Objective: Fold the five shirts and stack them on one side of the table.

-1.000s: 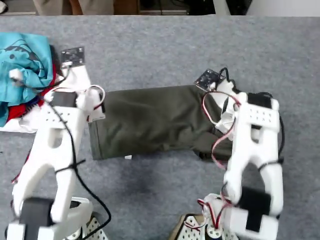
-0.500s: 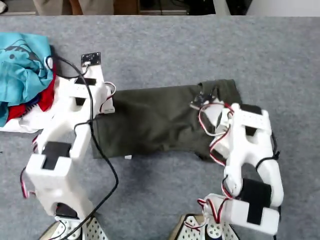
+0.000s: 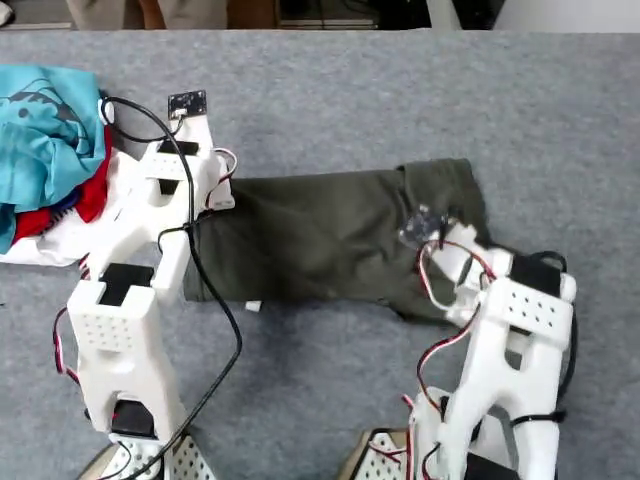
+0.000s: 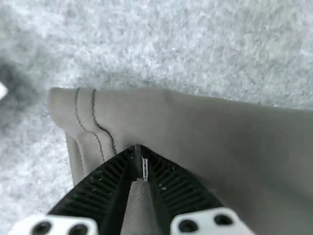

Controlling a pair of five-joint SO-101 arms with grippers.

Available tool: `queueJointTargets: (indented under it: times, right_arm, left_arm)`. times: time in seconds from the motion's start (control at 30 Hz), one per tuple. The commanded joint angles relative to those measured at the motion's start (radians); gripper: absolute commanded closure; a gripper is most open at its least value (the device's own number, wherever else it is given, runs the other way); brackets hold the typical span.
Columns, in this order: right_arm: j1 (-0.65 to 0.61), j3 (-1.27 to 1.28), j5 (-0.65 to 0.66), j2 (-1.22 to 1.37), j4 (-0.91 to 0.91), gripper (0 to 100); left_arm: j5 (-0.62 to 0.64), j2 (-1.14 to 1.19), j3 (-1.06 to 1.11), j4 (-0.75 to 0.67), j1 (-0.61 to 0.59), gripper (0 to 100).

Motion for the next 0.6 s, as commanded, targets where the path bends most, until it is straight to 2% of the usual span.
queueJointTargets:
  times: [0.0, 0.13, 0.33, 0.57]
  right_arm:
    - [-0.082, -0.102, -0.072, 0.084, -0.064, 99.4]
    - [-0.131, -0.239, -0.183, 0.309, -0.103, 99.4]
    - [-0.13, -0.367, -0.216, 0.587, -0.098, 99.4]
    - [-0.116, -0.228, -0.167, 0.555, -0.103, 99.4]
  left_arm:
    - [0.005, -0.004, -0.063, 0.028, 0.003, 98]
    - [0.002, 0.001, -0.106, 0.078, 0.003, 98]
    - [-0.002, 0.002, -0.172, 0.146, 0.003, 98]
    - [-0.002, 0.002, -0.169, 0.152, 0.003, 98]
